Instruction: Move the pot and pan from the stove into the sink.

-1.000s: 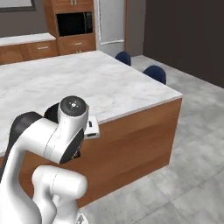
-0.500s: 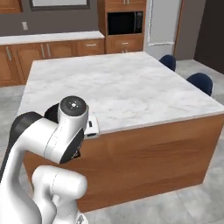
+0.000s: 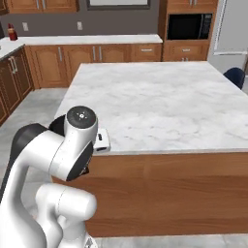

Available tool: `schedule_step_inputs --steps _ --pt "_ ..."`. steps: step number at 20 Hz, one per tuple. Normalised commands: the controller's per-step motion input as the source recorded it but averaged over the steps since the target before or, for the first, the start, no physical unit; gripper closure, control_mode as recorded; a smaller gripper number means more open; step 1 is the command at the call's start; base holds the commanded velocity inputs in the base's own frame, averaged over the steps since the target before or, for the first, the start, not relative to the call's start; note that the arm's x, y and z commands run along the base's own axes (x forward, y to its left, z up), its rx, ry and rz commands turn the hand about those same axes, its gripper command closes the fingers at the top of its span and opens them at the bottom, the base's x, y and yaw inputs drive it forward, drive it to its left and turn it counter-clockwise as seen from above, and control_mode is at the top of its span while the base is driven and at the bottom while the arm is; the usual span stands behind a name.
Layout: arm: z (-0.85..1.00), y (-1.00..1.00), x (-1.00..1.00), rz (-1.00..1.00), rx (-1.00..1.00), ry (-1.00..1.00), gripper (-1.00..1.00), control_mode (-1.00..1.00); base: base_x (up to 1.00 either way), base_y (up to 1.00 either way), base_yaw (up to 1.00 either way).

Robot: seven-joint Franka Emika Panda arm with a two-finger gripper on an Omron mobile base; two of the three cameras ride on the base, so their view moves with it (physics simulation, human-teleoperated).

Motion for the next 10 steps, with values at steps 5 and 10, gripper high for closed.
schedule_step_inputs --steps 5,10 --pt "0.00 0.00 0.00 0.00 0.00 0.00 1.00 1.00 -0.03 -0.04 0.04" --pt "0.00 0.00 0.00 0.00 0.00 0.00 1.00 1.00 -0.02 0.28 0.00"
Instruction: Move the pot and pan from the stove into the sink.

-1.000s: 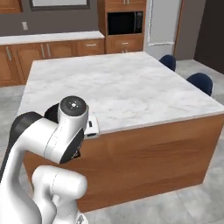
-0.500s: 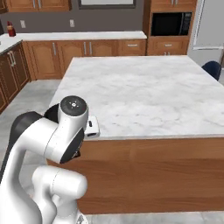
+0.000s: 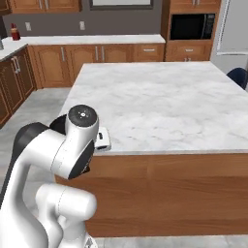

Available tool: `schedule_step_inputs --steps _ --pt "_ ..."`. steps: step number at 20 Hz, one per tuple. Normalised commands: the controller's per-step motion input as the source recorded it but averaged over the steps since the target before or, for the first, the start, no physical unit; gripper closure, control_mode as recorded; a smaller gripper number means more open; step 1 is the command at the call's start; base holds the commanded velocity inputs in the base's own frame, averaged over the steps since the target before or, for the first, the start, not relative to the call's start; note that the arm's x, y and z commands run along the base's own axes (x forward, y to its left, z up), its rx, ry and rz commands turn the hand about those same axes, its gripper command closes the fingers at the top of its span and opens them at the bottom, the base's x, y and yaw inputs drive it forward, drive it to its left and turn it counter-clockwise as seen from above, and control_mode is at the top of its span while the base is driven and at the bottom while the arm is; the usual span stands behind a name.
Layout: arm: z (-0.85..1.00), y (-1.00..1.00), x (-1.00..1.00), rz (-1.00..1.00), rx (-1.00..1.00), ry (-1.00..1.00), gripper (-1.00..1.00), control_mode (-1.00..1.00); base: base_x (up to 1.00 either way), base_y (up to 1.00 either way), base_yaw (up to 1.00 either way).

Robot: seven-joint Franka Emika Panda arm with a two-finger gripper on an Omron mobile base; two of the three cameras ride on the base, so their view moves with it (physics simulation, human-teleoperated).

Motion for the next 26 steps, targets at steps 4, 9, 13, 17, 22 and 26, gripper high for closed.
schedule_step_inputs --steps 4,9,13,17,22,26 --pt "0.00 0.00 0.00 0.00 0.00 0.00 1.00 1.00 -0.14 0.77 0.02" --pt "0.00 0.00 0.00 0.00 0.00 0.00 1.00 1.00 -0.14 0.82 0.03" --pt "0.00 0.00 0.00 0.00 0.00 0.00 1.00 1.00 -0.08 0.82 0.04" --pt "0.00 0.00 0.00 0.00 0.00 0.00 1.00 1.00 -0.04 0.84 0.05" --pt "0.00 0.00 0.00 0.00 0.00 0.00 1.00 1.00 -0.02 0.81 0.05" --pt "0.00 0.00 0.00 0.00 0.00 0.00 1.00 1.00 0.00 0.75 0.04"
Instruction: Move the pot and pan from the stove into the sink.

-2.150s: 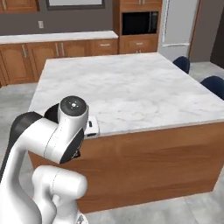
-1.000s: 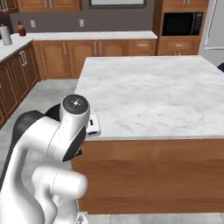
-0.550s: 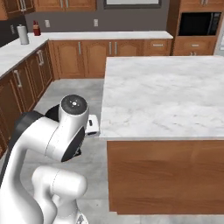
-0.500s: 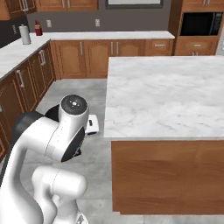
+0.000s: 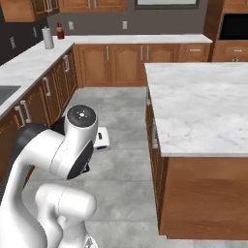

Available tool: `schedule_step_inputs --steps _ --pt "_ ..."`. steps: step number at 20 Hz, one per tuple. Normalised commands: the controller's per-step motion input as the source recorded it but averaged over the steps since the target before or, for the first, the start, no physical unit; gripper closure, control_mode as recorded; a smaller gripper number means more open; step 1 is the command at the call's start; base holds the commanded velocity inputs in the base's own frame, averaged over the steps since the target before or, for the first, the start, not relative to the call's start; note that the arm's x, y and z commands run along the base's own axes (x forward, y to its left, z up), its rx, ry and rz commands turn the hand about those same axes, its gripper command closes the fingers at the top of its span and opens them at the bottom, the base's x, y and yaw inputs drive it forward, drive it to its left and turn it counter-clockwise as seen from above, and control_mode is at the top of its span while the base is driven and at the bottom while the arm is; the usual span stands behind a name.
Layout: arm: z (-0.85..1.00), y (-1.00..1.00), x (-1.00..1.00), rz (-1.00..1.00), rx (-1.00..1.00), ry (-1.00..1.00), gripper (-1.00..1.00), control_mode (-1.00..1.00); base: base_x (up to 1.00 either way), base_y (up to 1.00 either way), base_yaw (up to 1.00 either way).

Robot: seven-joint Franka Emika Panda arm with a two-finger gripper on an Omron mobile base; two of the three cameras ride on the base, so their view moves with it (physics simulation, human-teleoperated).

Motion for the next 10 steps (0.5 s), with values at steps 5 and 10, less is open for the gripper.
schedule_step_inputs --steps 5,10 --pt "0.00 0.00 0.00 0.00 0.00 0.00 1.00 1.00 -0.02 0.47 0.02" --pt "0.00 0.00 0.00 0.00 0.00 0.00 1.00 1.00 -0.01 0.00 0.00"
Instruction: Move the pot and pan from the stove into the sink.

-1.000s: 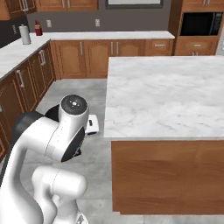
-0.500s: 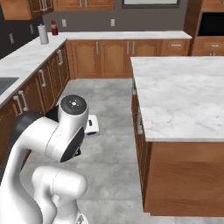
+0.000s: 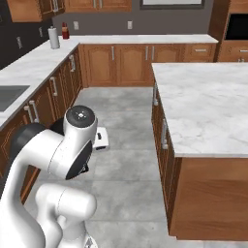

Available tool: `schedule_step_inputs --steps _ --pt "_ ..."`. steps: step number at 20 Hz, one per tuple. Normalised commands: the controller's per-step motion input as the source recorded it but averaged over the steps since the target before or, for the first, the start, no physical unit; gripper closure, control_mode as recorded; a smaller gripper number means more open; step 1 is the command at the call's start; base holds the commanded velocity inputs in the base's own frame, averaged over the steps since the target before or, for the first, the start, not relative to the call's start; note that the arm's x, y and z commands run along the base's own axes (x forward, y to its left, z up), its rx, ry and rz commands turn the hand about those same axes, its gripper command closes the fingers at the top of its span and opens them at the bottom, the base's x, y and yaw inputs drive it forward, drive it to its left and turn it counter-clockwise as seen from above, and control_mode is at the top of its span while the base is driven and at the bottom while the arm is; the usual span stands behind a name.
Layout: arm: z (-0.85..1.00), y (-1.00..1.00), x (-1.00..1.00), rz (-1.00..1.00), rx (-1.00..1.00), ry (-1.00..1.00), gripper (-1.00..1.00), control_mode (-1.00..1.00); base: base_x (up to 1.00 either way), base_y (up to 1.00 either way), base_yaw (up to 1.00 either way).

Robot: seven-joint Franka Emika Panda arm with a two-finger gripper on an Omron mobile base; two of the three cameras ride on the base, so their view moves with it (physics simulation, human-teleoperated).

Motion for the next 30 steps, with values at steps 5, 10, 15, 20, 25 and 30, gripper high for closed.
schedule_step_inputs --steps 5,10,15,20,25,30 --pt "0.00 0.00 0.00 0.00 0.00 0.00 1.00 1.00 0.38 0.16 -0.03" --pt "0.00 0.00 0.00 0.00 0.00 0.00 1.00 1.00 0.52 0.27 -0.04" --pt "0.00 0.00 0.00 0.00 0.00 0.00 1.00 1.00 0.61 0.33 -0.03" --pt "0.00 0.00 0.00 0.00 0.00 0.00 1.00 1.00 0.65 0.37 -0.01" --pt "0.00 0.00 0.00 0.00 0.00 0.00 1.00 1.00 0.67 0.40 -0.01" --pt "0.00 0.00 0.00 0.00 0.00 0.00 1.00 1.00 0.72 0.41 -0.02"
